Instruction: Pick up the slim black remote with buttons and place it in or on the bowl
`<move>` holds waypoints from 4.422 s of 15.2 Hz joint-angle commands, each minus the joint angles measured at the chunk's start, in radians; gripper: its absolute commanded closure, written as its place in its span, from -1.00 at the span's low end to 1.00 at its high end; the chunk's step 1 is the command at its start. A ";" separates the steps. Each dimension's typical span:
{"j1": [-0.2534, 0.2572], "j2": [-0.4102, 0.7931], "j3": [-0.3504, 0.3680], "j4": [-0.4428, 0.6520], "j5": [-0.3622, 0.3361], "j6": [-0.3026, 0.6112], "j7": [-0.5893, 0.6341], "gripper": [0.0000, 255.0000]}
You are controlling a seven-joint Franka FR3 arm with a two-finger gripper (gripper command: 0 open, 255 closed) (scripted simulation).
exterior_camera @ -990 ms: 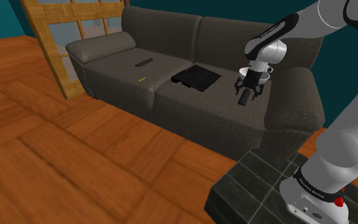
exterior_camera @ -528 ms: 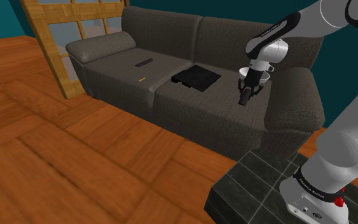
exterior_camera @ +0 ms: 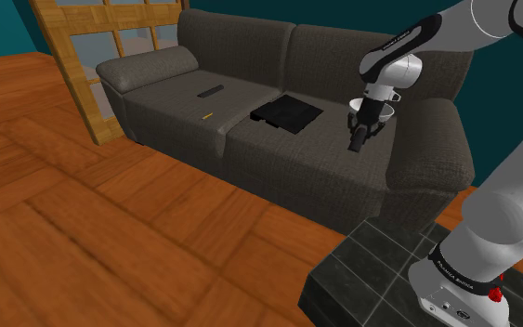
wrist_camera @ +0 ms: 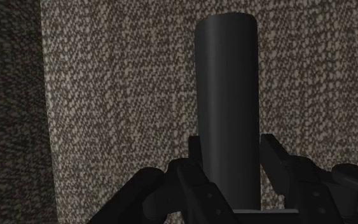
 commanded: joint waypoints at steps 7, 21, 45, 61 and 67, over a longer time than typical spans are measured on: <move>0.001 -0.059 -0.003 0.043 -0.026 -0.098 0.029 1.00; 0.001 -0.134 -0.004 0.150 -0.056 -0.275 0.070 1.00; -0.208 0.487 -0.070 1.011 0.058 -0.567 -0.142 1.00; -0.199 0.495 -0.068 0.918 0.062 -0.469 -0.158 1.00; -0.199 0.495 -0.068 0.918 0.062 -0.469 -0.158 -1.00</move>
